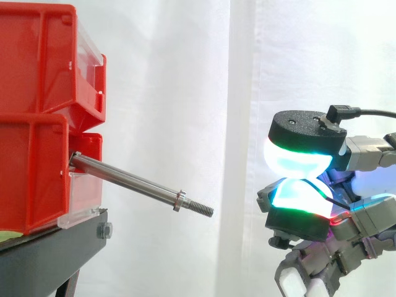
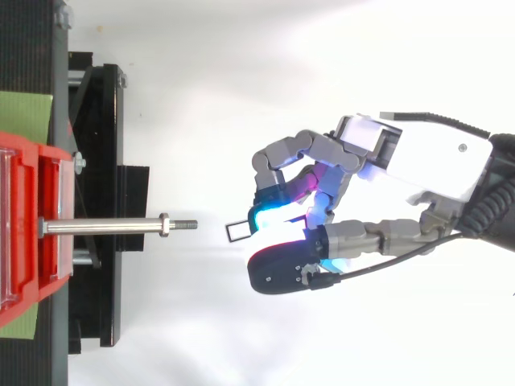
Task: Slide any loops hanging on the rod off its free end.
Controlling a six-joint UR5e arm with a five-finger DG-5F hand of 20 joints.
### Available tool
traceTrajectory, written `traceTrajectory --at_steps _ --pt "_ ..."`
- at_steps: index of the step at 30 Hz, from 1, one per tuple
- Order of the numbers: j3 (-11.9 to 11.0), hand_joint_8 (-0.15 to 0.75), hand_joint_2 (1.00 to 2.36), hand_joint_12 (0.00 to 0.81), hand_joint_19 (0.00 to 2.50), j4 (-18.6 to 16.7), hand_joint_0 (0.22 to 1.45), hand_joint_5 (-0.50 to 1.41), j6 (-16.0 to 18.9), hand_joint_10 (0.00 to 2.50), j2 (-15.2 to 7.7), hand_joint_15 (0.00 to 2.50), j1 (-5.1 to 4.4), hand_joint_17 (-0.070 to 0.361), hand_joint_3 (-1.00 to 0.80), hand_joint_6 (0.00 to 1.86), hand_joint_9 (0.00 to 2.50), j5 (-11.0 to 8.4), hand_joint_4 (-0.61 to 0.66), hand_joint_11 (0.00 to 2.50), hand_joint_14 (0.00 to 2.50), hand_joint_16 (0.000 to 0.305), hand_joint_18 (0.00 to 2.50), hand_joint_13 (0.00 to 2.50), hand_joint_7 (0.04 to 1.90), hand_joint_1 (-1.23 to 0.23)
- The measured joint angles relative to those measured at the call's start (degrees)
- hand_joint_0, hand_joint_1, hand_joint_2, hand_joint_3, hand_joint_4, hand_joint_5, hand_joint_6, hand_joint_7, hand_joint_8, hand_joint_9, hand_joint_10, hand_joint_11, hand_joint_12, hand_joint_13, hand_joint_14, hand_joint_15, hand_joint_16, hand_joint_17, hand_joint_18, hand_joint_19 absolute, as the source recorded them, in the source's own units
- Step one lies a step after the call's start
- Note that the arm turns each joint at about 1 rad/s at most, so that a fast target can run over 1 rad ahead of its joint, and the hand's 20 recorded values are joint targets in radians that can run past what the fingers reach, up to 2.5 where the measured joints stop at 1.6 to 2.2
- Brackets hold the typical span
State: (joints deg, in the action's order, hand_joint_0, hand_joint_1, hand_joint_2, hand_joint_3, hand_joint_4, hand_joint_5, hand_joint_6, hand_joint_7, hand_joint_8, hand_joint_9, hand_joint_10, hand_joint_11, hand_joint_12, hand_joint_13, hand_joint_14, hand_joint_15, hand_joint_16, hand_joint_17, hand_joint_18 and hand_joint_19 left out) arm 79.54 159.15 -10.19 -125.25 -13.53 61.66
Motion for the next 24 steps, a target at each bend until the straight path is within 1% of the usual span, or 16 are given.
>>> traceTrajectory --at_steps 13,21,24 --pt "0.0 0.365 1.02 0.364 0.46 0.1 0.62 -0.17 -0.1 0.02 0.0 0.44 0.00 0.107 -0.17 0.90 1.38 -0.31 0.15 1.41 0.02 0.047 0.82 0.86 1.46 -0.76" --pt "0.0 0.349 1.02 0.362 0.45 0.1 0.62 -0.17 -0.1 0.02 0.0 0.44 0.00 0.108 -0.18 0.90 1.37 -0.31 0.15 1.39 0.02 0.048 0.81 0.86 1.47 -0.75" --pt "0.0 0.356 1.02 0.363 0.45 0.1 0.62 -0.17 -0.1 0.02 0.0 0.44 0.00 0.108 -0.18 0.90 1.38 -0.31 0.15 1.38 0.02 0.048 0.80 0.86 1.46 -0.75"
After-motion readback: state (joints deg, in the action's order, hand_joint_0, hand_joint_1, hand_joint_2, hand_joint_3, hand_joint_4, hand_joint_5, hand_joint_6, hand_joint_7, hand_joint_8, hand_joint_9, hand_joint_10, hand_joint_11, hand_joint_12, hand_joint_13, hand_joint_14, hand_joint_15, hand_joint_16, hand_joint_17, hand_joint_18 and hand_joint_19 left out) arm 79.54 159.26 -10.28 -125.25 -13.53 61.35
